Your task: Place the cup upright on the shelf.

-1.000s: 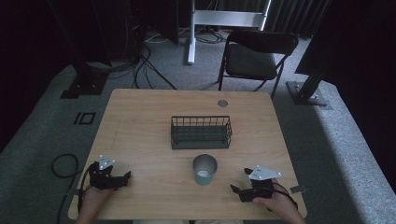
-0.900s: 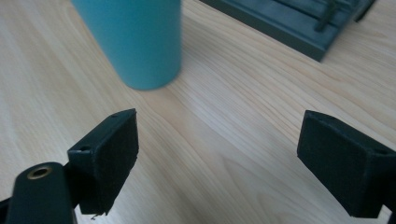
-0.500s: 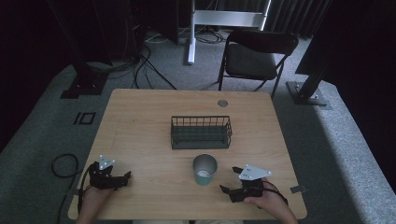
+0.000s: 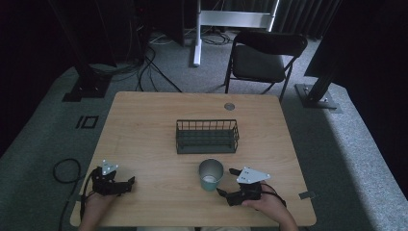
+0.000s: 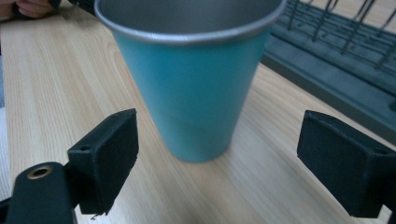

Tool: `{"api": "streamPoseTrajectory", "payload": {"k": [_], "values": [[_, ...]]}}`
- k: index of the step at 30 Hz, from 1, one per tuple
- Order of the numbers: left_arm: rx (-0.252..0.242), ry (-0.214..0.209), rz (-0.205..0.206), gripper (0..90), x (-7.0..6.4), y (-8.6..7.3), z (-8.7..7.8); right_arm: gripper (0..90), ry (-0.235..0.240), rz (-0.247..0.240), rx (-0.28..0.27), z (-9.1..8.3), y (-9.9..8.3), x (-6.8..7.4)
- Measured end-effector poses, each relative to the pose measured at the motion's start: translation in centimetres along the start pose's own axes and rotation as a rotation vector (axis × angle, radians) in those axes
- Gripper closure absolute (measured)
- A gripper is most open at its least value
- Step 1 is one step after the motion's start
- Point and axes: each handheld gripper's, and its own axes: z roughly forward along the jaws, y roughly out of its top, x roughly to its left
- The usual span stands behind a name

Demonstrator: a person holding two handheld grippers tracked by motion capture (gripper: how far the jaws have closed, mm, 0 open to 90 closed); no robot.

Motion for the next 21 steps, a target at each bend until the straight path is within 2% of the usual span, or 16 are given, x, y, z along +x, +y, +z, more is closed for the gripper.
{"api": "streamPoseTrajectory", "payload": {"k": [21], "values": [[0.000,0.000,0.000,1.5,0.0,0.0,0.0,12.2,0.050,0.019,-0.097,2.6,1.6,0.8]]}}
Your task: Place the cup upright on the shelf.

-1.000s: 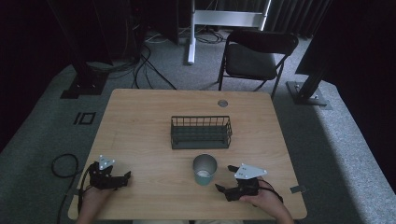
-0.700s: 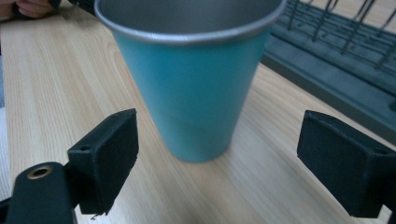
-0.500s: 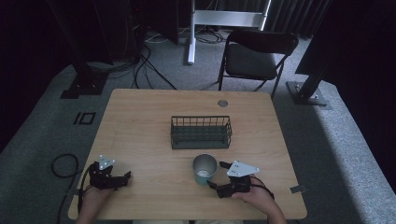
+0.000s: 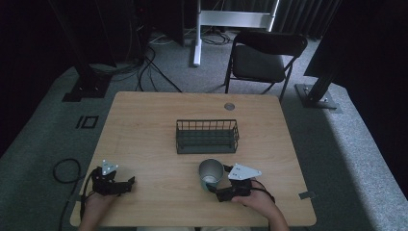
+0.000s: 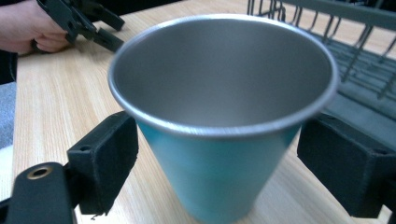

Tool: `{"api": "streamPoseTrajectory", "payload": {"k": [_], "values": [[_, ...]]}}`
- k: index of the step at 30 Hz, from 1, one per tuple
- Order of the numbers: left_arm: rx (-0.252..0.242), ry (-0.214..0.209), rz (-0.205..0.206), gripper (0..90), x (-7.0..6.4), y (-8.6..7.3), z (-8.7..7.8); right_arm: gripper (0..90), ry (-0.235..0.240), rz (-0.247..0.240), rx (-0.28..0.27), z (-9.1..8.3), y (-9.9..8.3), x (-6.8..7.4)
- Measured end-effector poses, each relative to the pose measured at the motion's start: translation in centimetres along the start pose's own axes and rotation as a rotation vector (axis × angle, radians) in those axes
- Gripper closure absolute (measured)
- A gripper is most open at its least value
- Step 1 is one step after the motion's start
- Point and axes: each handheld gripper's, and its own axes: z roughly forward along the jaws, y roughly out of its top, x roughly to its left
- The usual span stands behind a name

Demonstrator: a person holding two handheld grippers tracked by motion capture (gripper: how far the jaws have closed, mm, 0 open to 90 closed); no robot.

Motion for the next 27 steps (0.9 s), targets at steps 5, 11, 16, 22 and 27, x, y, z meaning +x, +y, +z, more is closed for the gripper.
{"api": "streamPoseTrajectory", "payload": {"k": [5,11,16,22,27], "values": [[0.000,0.000,0.000,1.5,0.0,0.0,0.0,12.0,-0.002,-0.008,-0.021,0.4,0.3,0.2],[0.000,0.000,0.000,1.5,0.0,0.0,0.0,12.0,-0.005,-0.006,-0.030,0.7,0.5,0.4],[0.000,0.000,0.000,1.5,0.0,0.0,0.0,13.0,0.000,-0.002,-0.022,1.0,0.8,0.6],[0.000,0.000,0.000,1.5,0.0,0.0,0.0,13.1,0.006,0.018,-0.024,1.3,1.0,0.6],[0.000,0.000,0.000,1.5,0.0,0.0,0.0,13.1,0.012,0.023,-0.033,1.5,1.3,0.7]]}}
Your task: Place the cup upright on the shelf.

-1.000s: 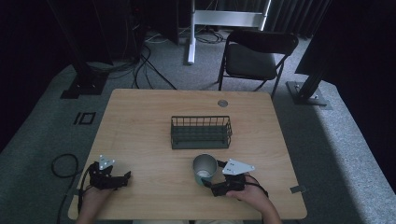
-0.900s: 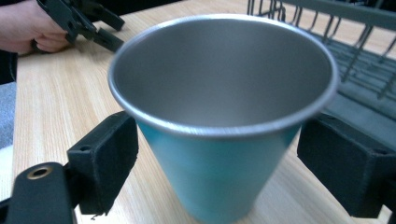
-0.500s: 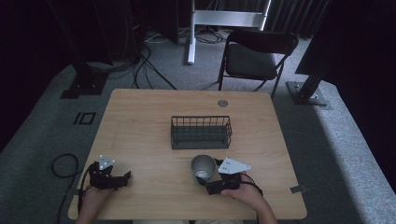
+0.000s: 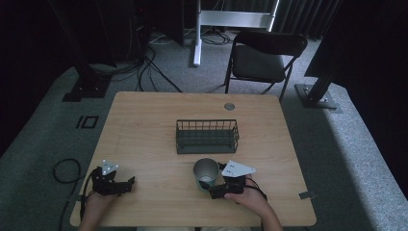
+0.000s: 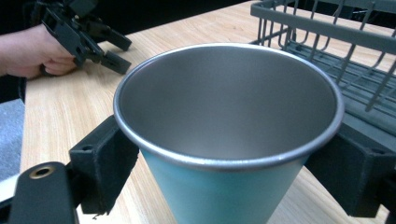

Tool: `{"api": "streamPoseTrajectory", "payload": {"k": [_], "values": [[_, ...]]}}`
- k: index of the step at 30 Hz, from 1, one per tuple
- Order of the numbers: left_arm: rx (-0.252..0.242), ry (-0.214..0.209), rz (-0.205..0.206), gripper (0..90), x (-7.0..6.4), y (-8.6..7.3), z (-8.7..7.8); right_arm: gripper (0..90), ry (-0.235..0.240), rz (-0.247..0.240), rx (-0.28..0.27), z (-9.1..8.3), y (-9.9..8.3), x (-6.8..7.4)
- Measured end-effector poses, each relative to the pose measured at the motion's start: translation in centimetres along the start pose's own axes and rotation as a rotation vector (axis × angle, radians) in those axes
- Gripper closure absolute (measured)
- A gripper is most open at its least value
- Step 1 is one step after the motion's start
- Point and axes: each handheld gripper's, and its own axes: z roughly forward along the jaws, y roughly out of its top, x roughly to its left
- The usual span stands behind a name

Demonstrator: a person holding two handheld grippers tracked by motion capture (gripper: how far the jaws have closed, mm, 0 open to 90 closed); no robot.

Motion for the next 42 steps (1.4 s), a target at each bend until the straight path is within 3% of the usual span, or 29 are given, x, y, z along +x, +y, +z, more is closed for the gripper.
{"api": "streamPoseTrajectory", "payload": {"k": [8,29,42], "values": [[0.000,0.000,0.000,1.5,0.0,0.0,0.0,13.2,0.011,-0.002,-0.023,0.3,1.4,0.1],[-0.001,0.000,-0.001,1.5,0.0,0.0,0.0,13.1,-0.036,0.005,-0.117,0.4,6.8,-1.3],[-0.001,0.000,-0.001,1.5,0.0,0.0,0.0,13.2,-0.108,0.019,-0.183,1.3,10.4,-2.9]]}}
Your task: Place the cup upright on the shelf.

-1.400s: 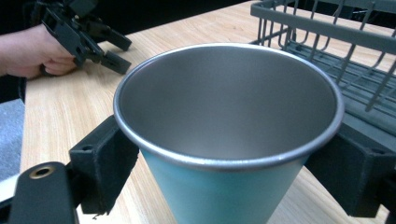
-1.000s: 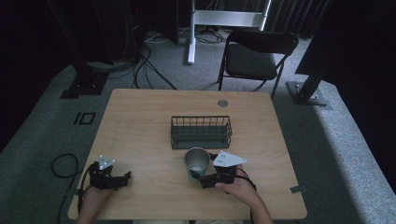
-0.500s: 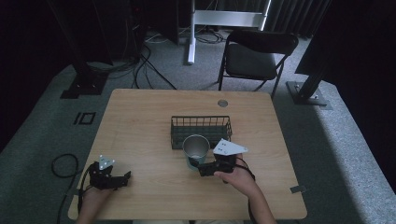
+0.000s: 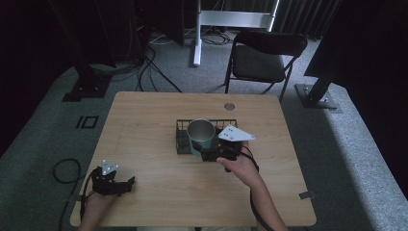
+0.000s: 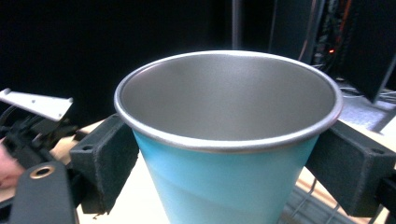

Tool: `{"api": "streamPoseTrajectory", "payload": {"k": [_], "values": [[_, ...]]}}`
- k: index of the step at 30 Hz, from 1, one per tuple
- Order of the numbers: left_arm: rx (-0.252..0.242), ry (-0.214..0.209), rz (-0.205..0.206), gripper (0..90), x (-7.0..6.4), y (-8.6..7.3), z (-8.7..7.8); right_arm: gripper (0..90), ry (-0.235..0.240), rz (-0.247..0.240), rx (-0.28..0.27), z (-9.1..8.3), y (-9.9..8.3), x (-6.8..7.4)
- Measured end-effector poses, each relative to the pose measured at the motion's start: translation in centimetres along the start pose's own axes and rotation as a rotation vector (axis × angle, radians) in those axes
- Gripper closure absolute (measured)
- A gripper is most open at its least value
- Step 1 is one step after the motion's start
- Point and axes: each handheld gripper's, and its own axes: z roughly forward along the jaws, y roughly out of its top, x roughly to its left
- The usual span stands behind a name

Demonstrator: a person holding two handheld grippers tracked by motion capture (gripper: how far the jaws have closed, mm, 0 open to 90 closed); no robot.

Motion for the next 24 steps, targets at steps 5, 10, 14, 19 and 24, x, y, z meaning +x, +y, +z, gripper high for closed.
{"api": "streamPoseTrajectory", "payload": {"k": [5,10,14,19,24], "values": [[0.000,0.001,0.000,1.5,0.0,0.0,0.0,13.2,-0.071,0.007,-0.035,0.7,0.8,-0.8],[-0.001,0.000,-0.001,1.5,0.0,0.0,0.0,13.2,-0.132,0.018,-0.050,1.5,1.4,-1.6],[0.001,0.000,0.000,1.5,0.0,0.0,0.0,13.2,-0.175,0.024,-0.057,2.1,1.7,-2.3],[-0.001,0.000,0.000,1.5,0.0,0.0,0.0,13.2,-0.226,0.031,-0.063,2.7,1.7,-2.7],[0.001,-0.001,0.001,1.5,0.0,0.0,0.0,13.2,-0.302,0.056,-0.052,4.1,1.0,-3.5]]}}
